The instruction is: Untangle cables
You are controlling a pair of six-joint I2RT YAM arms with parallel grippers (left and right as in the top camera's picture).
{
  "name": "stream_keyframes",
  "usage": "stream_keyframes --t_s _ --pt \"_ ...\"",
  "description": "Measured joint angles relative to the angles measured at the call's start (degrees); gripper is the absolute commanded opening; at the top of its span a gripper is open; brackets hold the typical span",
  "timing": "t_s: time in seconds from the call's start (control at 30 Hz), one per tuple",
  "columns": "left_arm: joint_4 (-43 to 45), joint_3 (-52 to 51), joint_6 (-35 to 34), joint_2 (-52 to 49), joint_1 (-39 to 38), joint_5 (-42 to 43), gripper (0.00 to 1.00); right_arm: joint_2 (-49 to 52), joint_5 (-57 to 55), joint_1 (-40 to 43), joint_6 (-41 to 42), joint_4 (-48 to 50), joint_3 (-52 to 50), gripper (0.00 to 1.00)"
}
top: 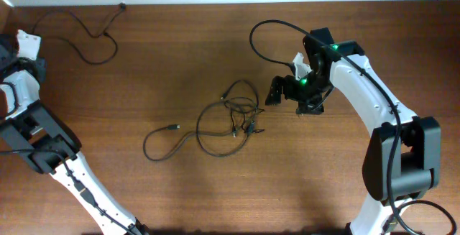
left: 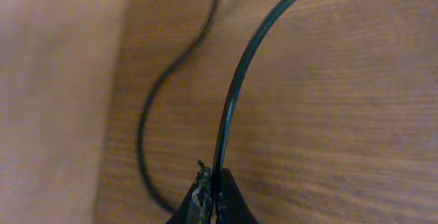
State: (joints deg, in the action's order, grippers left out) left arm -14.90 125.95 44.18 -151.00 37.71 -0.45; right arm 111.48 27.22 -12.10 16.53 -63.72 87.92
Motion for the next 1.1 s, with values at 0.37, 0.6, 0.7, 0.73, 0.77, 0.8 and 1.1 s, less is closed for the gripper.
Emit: stream_keyframes --t_s 0.37,0.6,0.7,0.73,0.77,0.8,1.1 --pt "14.01 3.32 -2.64 2.49 -5.42 0.50 0.99 0.00 0.00 0.00 0.02 -1.22 0.00 0.99" --pt "-0.83 3.91 -3.13 2.71 -6.49 3.54 0.99 0.00 -0.02 0.00 0.02 -1.20 0.00 0.99" --pt "-7.48 3.93 -3.17 2.43 -5.73 3.89 0.99 0.00 -0.02 0.00 0.02 -1.22 0.00 0.99" --pt "-9.31 3.93 -3.39 2.36 -5.49 4.17 0.99 0.00 -0.02 0.00 0.07 -1.27 0.00 0.99" --pt "-10.97 3.91 -3.78 2.27 -5.31 4.44 0.99 0.00 -0.02 0.00 0.04 -1.27 0.00 0.99" --pt "-12.22 3.91 -4.57 2.27 -5.16 4.57 0.99 0.00 0.00 0.00 0.04 -1.31 0.00 0.99" --pt "-16.79 3.91 -18.75 2.49 -5.81 15.23 0.99 0.00 -0.02 0.00 0.04 -2.27 0.00 0.99"
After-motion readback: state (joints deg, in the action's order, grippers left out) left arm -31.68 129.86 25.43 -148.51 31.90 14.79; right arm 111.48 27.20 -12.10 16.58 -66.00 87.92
